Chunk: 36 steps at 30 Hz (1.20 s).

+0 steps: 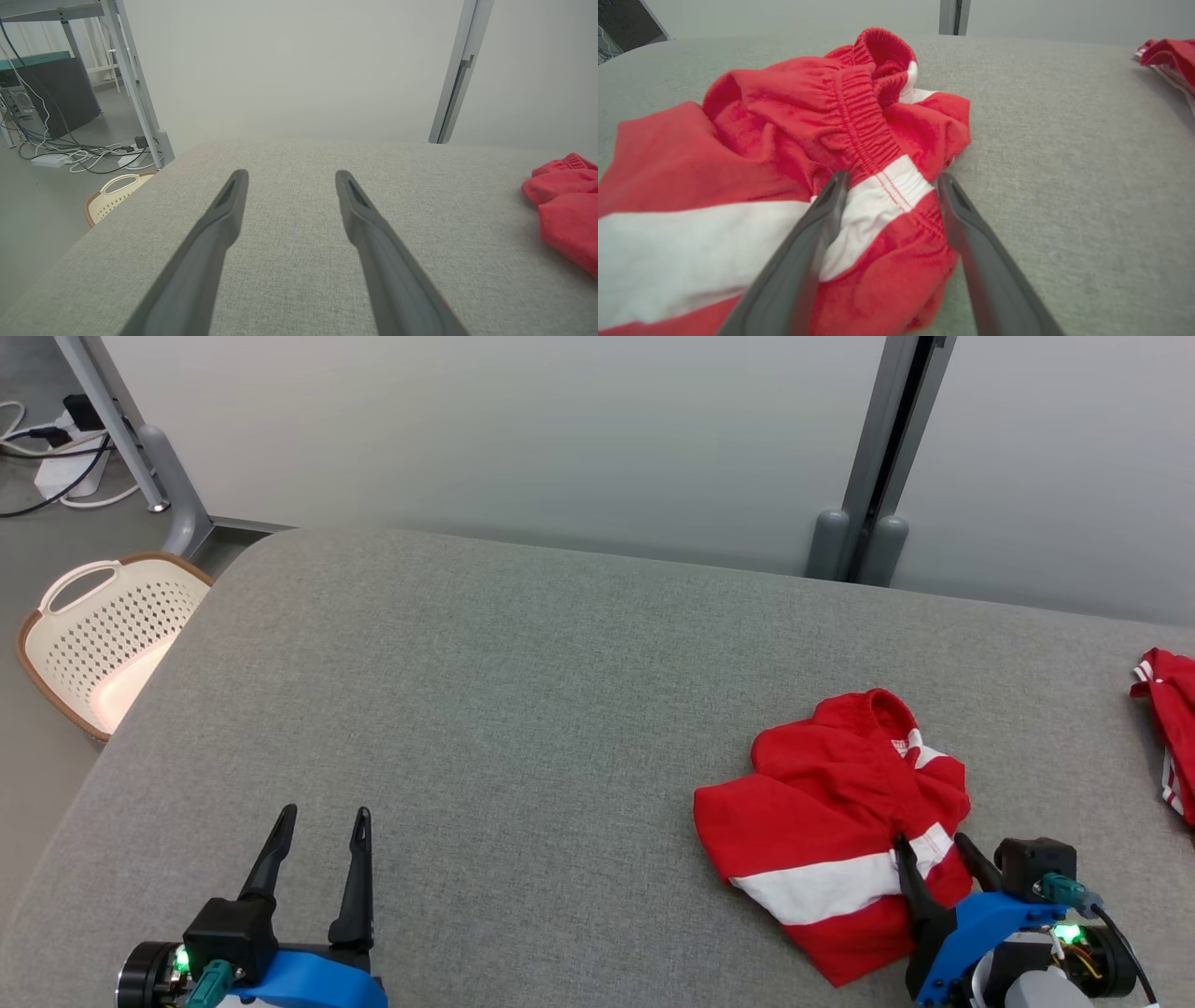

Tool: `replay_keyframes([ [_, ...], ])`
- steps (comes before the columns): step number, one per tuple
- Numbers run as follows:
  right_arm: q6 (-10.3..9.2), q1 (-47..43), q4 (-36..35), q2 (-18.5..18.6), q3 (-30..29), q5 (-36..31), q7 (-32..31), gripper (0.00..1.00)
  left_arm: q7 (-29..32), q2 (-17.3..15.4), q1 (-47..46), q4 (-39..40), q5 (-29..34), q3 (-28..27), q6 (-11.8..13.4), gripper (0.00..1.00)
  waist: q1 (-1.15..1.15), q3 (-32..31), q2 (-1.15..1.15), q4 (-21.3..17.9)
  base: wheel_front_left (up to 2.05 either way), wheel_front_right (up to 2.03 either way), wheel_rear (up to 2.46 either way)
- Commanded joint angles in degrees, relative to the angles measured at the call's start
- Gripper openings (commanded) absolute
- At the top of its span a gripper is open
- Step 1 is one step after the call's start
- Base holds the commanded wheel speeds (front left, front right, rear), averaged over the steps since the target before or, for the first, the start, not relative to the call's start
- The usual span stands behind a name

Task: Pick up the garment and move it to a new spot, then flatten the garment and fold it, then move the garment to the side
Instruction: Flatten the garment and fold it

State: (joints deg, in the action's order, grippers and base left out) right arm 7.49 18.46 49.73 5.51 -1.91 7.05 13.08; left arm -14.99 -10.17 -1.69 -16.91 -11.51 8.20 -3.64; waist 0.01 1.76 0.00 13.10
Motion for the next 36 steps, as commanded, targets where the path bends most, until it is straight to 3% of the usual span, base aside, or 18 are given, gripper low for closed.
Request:
replay_keyframes([
  [1, 0.0, 0.87, 1.01, -0.31, -0.05, 0.26, 0.31, 1.0, -0.26, -0.04, -1.03, -0.14, 0.37, 0.09, -0.23, 1.0, -0.01, 0.27, 0.0, 0.22, 0.0, 0.0, 0.0],
  [11, 0.0, 2.42, 12.26, -1.65, 0.64, 1.36, 1.56, 1.0, -0.25, 0.4, -1.61, -0.8, 0.58, 0.02, -0.31, 1.0, -0.01, 0.23, 0.0, 0.57, 0.0, 0.0, 0.0],
  [12, 0.0, 2.36, 12.96, -1.74, 0.73, 1.69, 1.55, 0.0, -0.25, 0.4, -1.4, -0.81, 0.58, -0.06, -0.26, 1.0, -0.01, 0.07, 0.0, 0.43, 0.0, 0.0, 0.0],
  [17, -0.05, 2.8, 12.89, -0.11, 0.27, 2.97, 1.87, 0.0, -0.25, 0.6, -0.37, -1.0, 0.35, -0.62, -0.17, 1.0, -0.01, -0.97, 0.0, -0.79, 0.0, 0.0, 0.0],
  [28, 0.0, 0.98, -4.01, 8.62, -7.57, 1.98, 2.14, 0.0, -0.26, 1.9, 0.95, -0.26, 0.26, -1.14, -0.4, 1.0, -0.01, -2.74, 0.0, -2.86, 0.0, 0.0, 0.0],
  [32, 0.0, 2.22, -10.4, 9.28, -7.85, -0.45, 2.14, 0.0, -0.25, 2.38, 1.17, -0.22, 0.34, -1.23, -0.66, 1.0, -0.01, -3.09, 0.0, -2.75, 0.0, 0.0, 0.0],
  [36, 0.0, 3.85, -13.94, 7.81, -3.54, -2.02, 2.14, 0.0, -0.25, 2.68, 1.29, -0.18, 0.46, -1.29, -0.77, 1.0, -0.01, -3.26, 0.0, -2.03, 0.0, 0.0, 0.0],
])
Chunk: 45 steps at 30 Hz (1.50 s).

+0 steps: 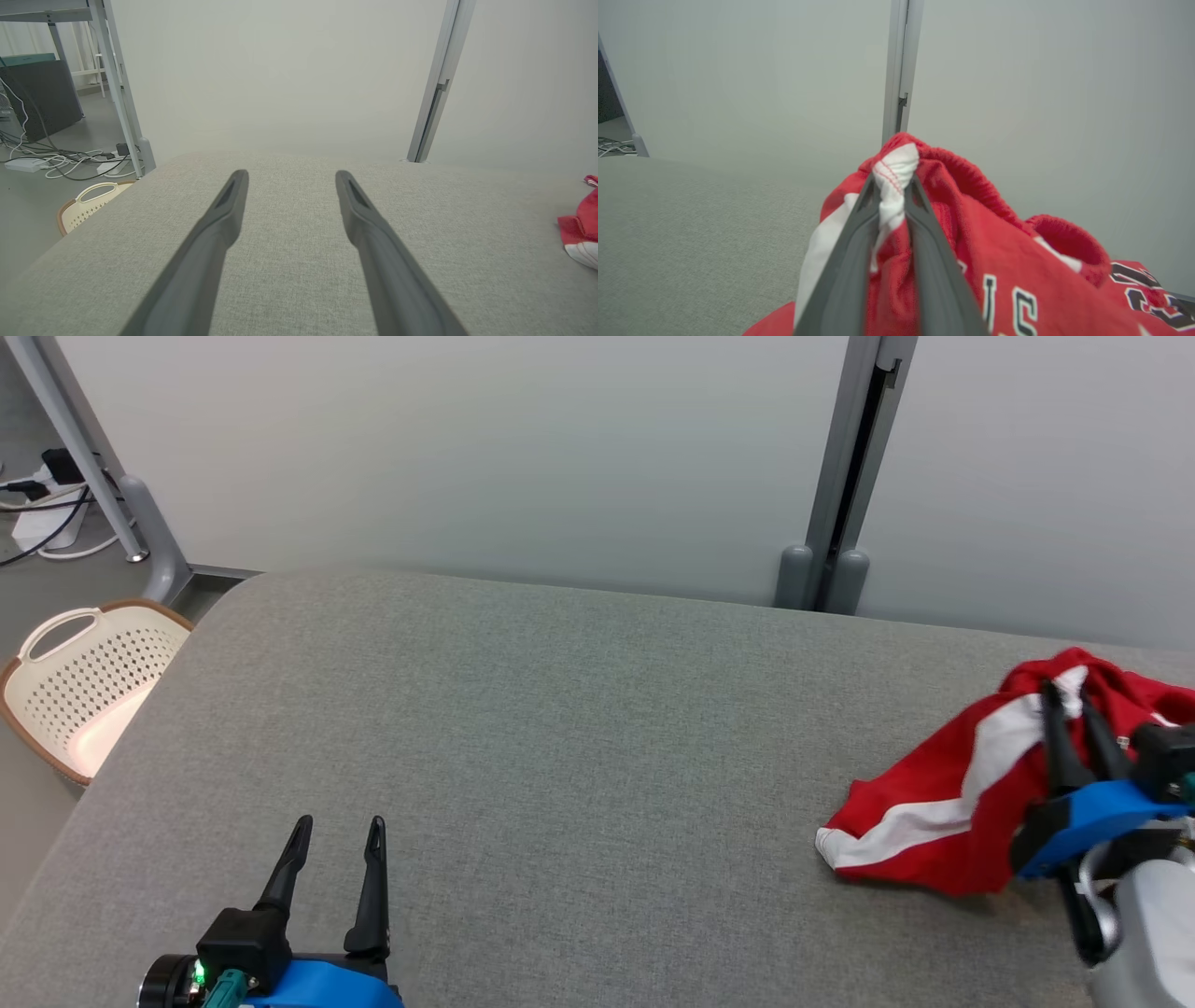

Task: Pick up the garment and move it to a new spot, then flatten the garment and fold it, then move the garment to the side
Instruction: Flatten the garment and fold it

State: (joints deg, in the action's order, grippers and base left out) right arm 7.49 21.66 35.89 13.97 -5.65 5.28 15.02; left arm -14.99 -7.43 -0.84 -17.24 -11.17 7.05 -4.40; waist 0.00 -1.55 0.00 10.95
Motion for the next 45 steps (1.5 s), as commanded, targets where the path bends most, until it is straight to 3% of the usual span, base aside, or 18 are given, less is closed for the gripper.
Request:
replay_keyframes([
  [1, 0.0, 1.11, -0.43, -1.2, 1.69, -0.3, 0.19, 0.0, -0.25, 0.01, 0.46, 0.17, 0.17, -0.15, -0.04, 1.0, 0.0, 0.0, 0.0, 0.4, 0.0, 0.0, 0.0],
  [14, 0.0, 7.32, 8.44, -9.73, 28.67, 4.53, 0.21, 0.0, -0.25, 0.61, -0.83, -0.46, 0.52, -0.11, -0.78, 1.0, 0.0, 1.16, 0.0, 6.63, 0.0, 0.0, 0.0],
  [19, 0.0, 6.94, 12.19, -10.94, 40.94, 8.92, 0.2, 0.0, -0.25, 0.94, -0.93, -0.63, 0.55, -0.28, -0.99, 1.0, 0.0, 1.64, 0.0, 7.61, 0.0, 0.0, 0.0],
  [22, 0.0, 6.23, 11.02, -11.02, 47.81, 13.93, 0.21, 0.56, -0.26, 1.12, -1.01, -0.8, 0.56, -0.51, -1.02, 1.0, 0.0, 1.72, 0.0, 7.45, 0.0, 0.0, 0.0],
  [23, 0.0, 6.23, 11.02, -11.02, 47.81, 13.93, 0.21, 0.56, -0.26, 1.12, -1.01, -0.8, 0.56, -0.51, -1.02, 1.0, 0.0, 1.72, 0.0, 7.45, 0.0, 0.0, 0.0],
  [24, 0.0, 6.25, 10.61, -10.99, 49.22, 15.09, 0.21, 1.0, -0.26, 1.21, -0.97, -0.8, 0.51, -0.62, -1.02, 1.0, 0.0, 1.7, 0.0, 7.16, 0.0, 0.0, 0.0],
  [26, 0.0, 6.54, 10.12, -10.96, 50.91, 16.65, 0.2, 1.0, -0.26, 1.39, -0.79, -0.81, 0.44, -0.86, -0.93, 1.0, 0.0, 1.53, 0.0, 6.31, 0.0, 0.0, 0.0],
  [32, 0.0, 5.6, 6.93, -10.41, 46.71, 15.38, 0.2, 1.0, -0.25, 1.72, 0.62, -0.41, 0.44, -1.6, -0.78, 1.0, 0.0, 0.35, 0.0, 2.56, 0.0, 0.0, 0.0],
  [35, 0.0, 3.47, 3.28, -8.21, 42.57, 13.64, 0.19, 1.0, -0.26, 1.77, 1.07, -0.15, 0.6, -1.89, -0.8, 1.0, 0.0, -0.17, 0.0, 0.68, 0.0, 0.0, 0.0],
  [42, 0.0, -4.86, -7.62, -4.11, 28.44, 10.09, 0.19, 1.0, -0.26, 1.57, 2.49, 0.58, 1.18, -2.63, -0.61, 1.0, 0.0, -1.18, 0.0, -2.93, 0.0, 0.0, 0.0],
  [45, 0.0, -9.71, -11.61, -4.22, 21.78, 8.24, 0.19, 1.0, -0.25, 1.37, 3.04, 0.88, 1.53, -2.82, -0.65, 1.0, 0.0, -1.41, 0.0, -3.94, 0.0, 0.0, 0.0],
])
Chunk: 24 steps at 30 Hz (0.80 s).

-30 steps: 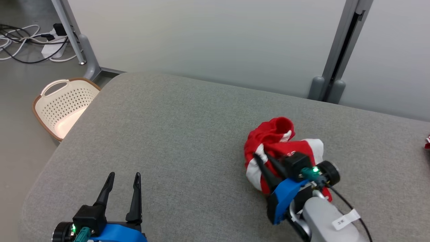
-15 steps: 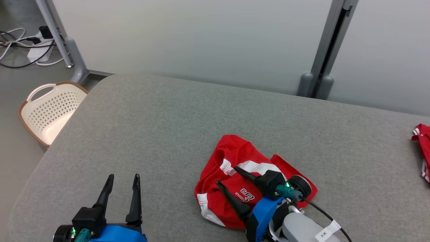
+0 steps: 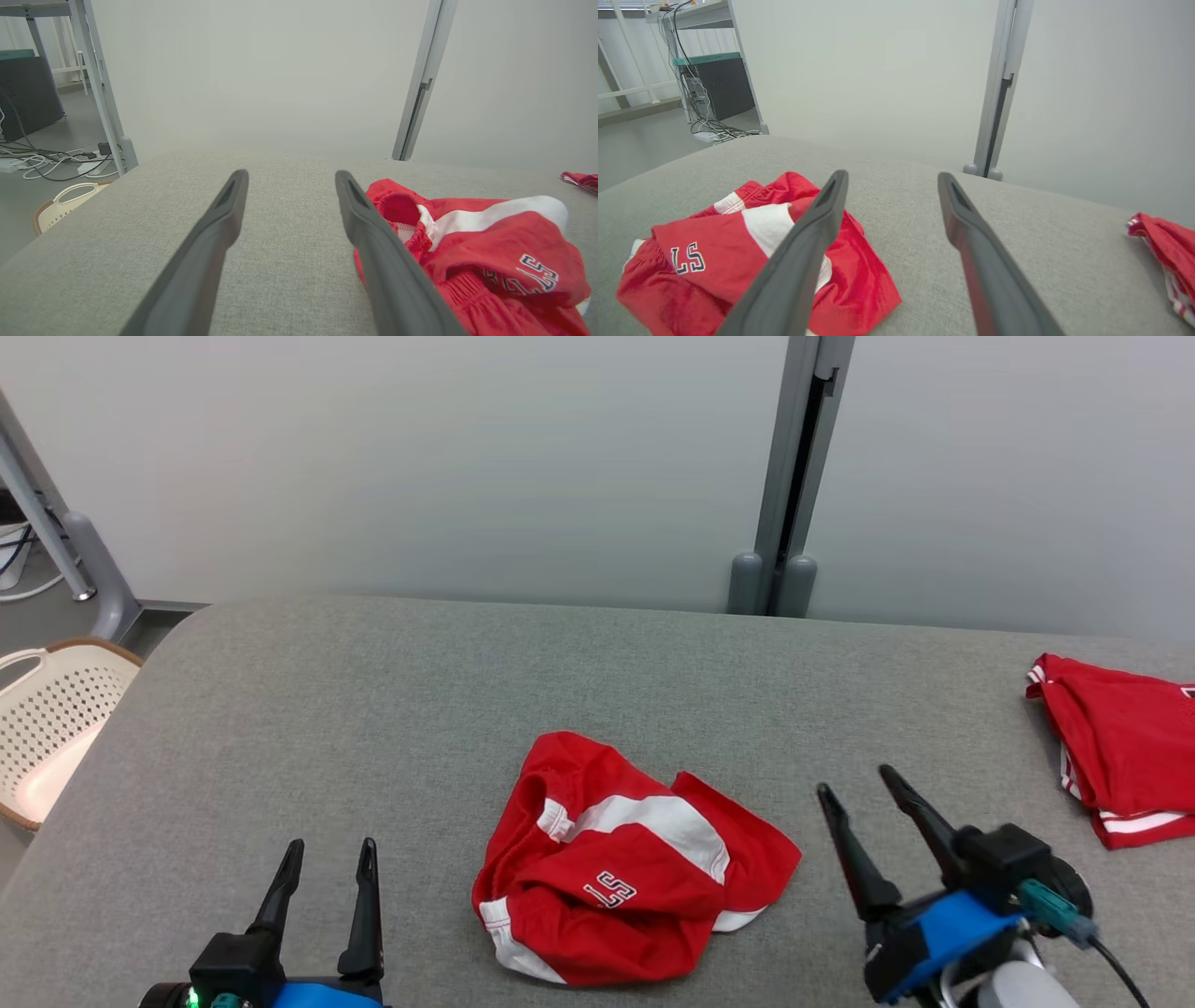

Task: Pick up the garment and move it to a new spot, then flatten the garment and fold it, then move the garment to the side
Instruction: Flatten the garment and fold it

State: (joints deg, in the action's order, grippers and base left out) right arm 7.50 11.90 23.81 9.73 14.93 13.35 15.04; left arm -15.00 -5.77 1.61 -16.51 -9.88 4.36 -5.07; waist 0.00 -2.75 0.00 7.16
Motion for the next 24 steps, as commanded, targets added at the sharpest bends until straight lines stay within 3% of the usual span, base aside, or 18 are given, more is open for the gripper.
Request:
replay_keyframes([
  [1, -0.01, -1.54, -0.7, -0.21, -1.11, -0.3, 0.18, 1.0, -0.25, -0.32, 0.63, 0.23, 0.33, -0.11, -0.05, 1.0, 0.0, -0.25, 0.0, -0.36, 0.0, 0.0, 0.0],
  [4, -0.01, -7.82, -4.5, -1.68, -8.32, -2.64, 0.18, 1.0, -0.25, -0.36, 1.0, 0.52, 0.68, -0.02, -0.23, 1.0, 0.0, -0.39, 0.0, -1.07, 0.0, 0.0, 0.0],
  [9, -0.01, -13.66, -7.37, -3.76, -13.52, -4.41, 0.18, 1.0, -0.24, -0.36, 1.24, 0.61, 0.85, 0.12, -0.39, 1.0, 0.0, -0.4, 0.0, -1.48, 0.0, 0.0, 0.0],
  [17, -0.01, -14.25, -7.3, -5.3, -14.56, -6.06, 0.18, 1.0, -0.25, -0.44, 0.99, 0.39, 1.12, 0.38, -0.55, 1.0, 0.0, -0.22, 0.0, -1.33, 0.0, 0.0, 0.0],
  [24, -0.01, -8.47, -3.76, -4.81, -10.71, -7.37, -0.07, 1.0, -0.24, -0.27, -0.01, 0.35, 1.32, 0.67, -0.75, 1.0, 0.0, 0.38, 0.0, 0.1, 0.0, 0.0, 0.0],
])
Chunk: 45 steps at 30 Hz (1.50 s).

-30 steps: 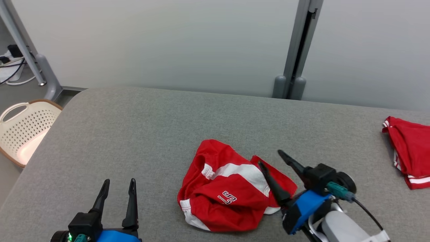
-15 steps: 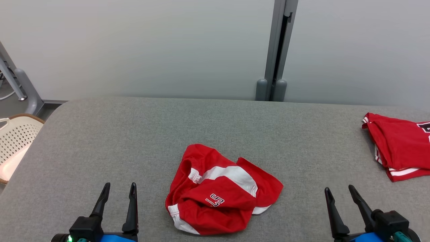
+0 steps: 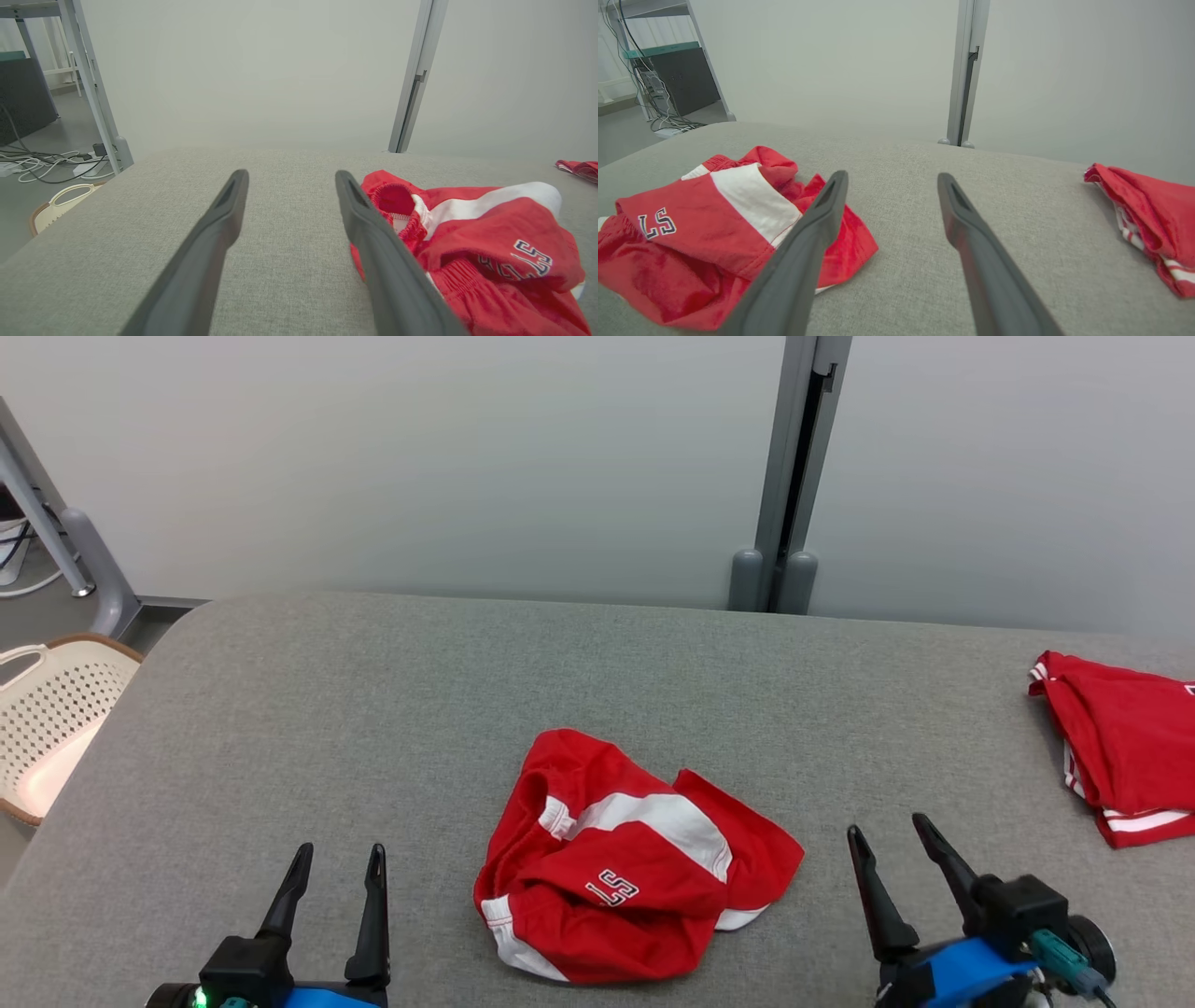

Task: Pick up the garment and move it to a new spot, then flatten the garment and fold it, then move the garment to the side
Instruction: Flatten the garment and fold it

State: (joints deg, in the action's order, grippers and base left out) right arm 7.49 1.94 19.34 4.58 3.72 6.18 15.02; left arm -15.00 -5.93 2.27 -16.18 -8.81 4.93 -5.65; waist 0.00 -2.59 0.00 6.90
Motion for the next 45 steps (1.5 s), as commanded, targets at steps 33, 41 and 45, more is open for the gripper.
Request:
replay_keyframes([
  [33, 0.0, 20.08, 35.74, -1.39, 7.39, 5.5, 0.18, 0.0, -0.25, 0.97, -2.76, -1.05, 0.51, 0.42, -0.24, 1.0, 0.0, 3.86, 0.0, 5.59, 0.0, 0.0, 0.0],
  [41, 0.0, 8.28, 20.35, -0.17, 9.03, 10.24, 0.22, 0.0, -0.24, 1.41, -0.9, -0.98, 0.04, 0.57, -0.25, 1.0, 0.0, 0.99, 0.0, 2.0, 0.0, 0.0, 0.0],
  [45, 0.0, 1.61, 11.46, 0.18, 7.44, 12.8, 0.21, 0.0, -0.25, 1.56, -0.06, -1.02, -0.21, 0.5, -0.17, 1.0, 0.0, 0.12, 0.0, 0.23, 0.0, 0.0, 0.0],
])
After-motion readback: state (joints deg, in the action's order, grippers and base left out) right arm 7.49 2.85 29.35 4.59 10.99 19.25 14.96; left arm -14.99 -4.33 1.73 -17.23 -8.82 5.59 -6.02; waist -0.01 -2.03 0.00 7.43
